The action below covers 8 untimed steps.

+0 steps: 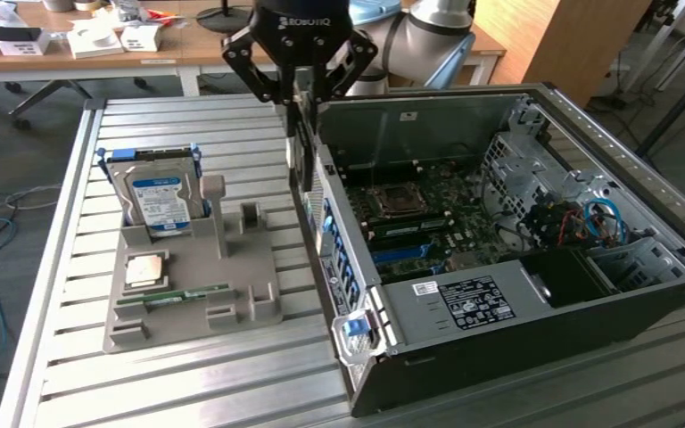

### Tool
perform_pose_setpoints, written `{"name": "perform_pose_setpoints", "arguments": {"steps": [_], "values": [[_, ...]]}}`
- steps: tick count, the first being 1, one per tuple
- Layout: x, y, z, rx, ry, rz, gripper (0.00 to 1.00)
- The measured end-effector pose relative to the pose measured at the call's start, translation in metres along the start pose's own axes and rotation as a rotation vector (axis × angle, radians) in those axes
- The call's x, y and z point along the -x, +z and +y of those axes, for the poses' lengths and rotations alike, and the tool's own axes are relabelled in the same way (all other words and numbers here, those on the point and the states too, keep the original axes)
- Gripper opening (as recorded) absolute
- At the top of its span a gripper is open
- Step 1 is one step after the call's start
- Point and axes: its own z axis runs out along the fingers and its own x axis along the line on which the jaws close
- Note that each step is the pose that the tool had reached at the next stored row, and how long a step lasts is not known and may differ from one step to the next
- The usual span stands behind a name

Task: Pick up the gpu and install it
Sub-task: 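Pick up the gpu and move the gpu toward the slot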

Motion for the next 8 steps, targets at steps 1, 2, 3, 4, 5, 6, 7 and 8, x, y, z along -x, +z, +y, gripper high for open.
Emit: {"name": "perform_pose_setpoints", "arguments": {"steps": [1,2,3,4,5,6,7,8], "values": [[0.002,0.0000,0.0001,-0.0001,0.000,0.0001,0.26],[0.005,0.0001,0.0002,-0.0001,0.000,0.0000,0.26],[0.007,0.0002,0.0002,0.0000,0.000,0.0000,0.26],[0.010,0.0003,0.0003,0.0000,0.000,0.0000,0.26],[0.012,0.0004,0.0004,0.0001,0.000,-0.0001,0.26],[0.014,0.0004,0.0005,0.0001,0.000,0.0000,0.26],[0.017,0.0004,0.0006,0.0000,0.000,0.0001,0.26],[0.019,0.0005,0.0007,0.0001,0.000,0.0000,0.26]]}}
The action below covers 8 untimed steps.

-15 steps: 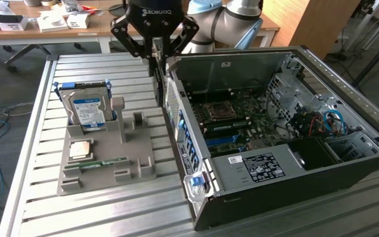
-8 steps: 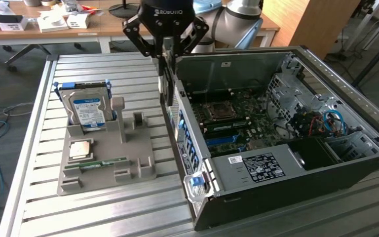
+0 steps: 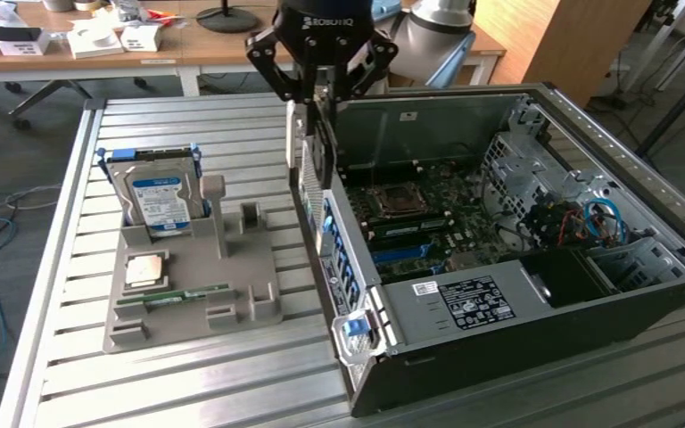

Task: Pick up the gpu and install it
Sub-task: 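Pick up the gpu and move the gpu toward the slot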

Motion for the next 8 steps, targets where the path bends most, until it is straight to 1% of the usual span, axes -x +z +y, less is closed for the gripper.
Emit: {"name": "perform_pose_setpoints", "arguments": {"steps": [8], "values": [[0.019,0.0004,0.0007,-0.0001,0.000,0.0001,0.26]]}}
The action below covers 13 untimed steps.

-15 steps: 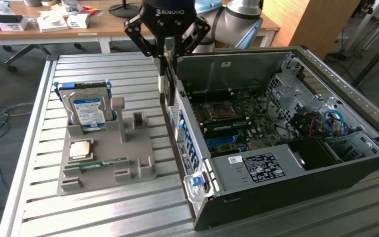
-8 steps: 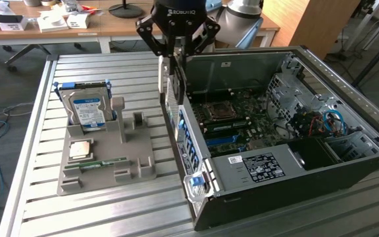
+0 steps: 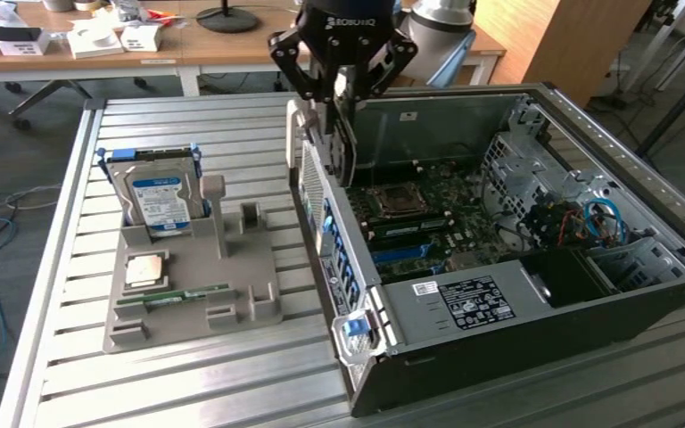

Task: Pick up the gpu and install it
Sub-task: 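Pick up the gpu and move the gpu toward the slot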

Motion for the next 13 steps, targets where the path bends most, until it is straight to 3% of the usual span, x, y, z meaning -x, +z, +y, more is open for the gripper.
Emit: {"name": "perform_pose_setpoints", "arguments": {"steps": [13], "values": [[0.032,0.0008,0.0011,0.0000,0.000,0.0003,0.26]]}}
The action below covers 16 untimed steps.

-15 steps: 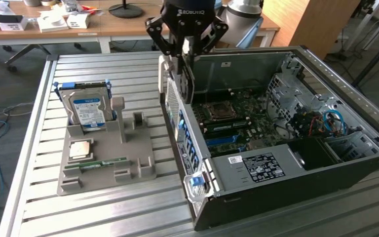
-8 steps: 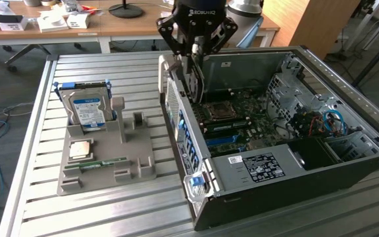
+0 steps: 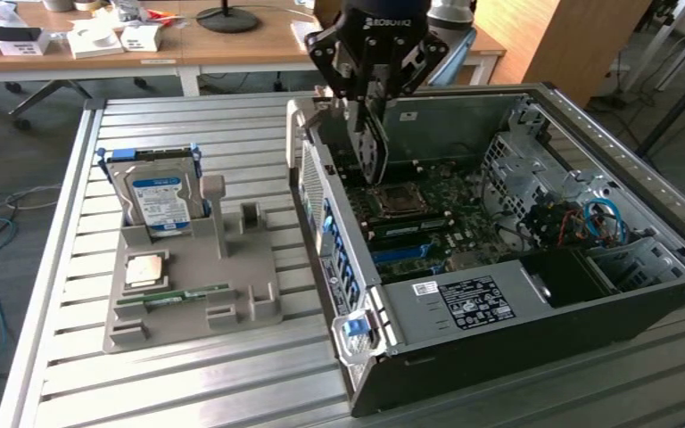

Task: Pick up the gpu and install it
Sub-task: 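Pick up the gpu and move the gpu toward the slot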

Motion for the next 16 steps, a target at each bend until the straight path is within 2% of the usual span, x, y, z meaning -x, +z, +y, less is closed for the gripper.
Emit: {"name": "perform_pose_setpoints", "arguments": {"steps": [16], "values": [[0.041,0.0010,0.0015,-0.0001,0.000,0.0002,0.26]]}}
